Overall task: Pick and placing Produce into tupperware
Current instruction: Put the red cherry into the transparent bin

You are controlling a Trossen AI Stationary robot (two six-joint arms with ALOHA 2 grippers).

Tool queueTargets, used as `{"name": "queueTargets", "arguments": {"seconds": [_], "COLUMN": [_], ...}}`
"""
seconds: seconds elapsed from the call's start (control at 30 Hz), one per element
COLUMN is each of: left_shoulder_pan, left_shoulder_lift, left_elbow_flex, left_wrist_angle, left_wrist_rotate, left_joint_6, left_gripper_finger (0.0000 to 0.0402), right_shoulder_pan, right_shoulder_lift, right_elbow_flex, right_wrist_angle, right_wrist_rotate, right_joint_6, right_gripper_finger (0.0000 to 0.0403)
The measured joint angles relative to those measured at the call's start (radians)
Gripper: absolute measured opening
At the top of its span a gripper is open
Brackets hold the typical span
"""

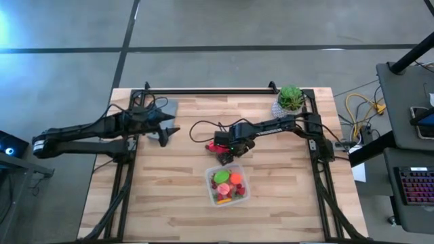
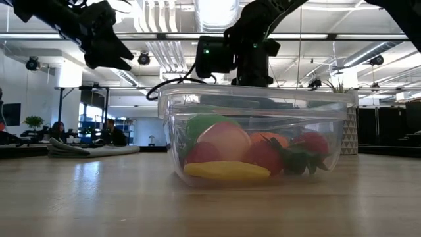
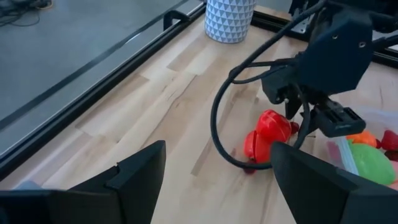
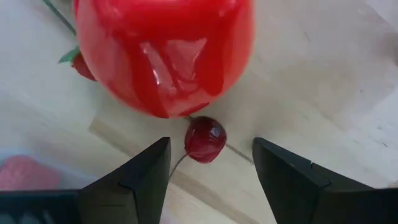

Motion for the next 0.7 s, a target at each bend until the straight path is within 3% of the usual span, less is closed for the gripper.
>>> {"name": "queueTargets", "arguments": {"seconds": [0.7], "left_shoulder_pan": [0.0], "left_shoulder_lift": [0.022], "left_elbow_flex": [0.0], "left_wrist_angle": [-0.001], "left_wrist_rotate": [0.001], "left_joint_6": [0.0], "left_gripper_finger": [0.0274], "right_shoulder_pan": [0.002], "right_shoulder_lift": [-0.001], "right_elbow_flex": [0.0], "right_wrist_angle": [0.02], "right_wrist_rotate": [0.019], "right_joint_6": [0.007], "right_gripper_finger": [0.0103]}}
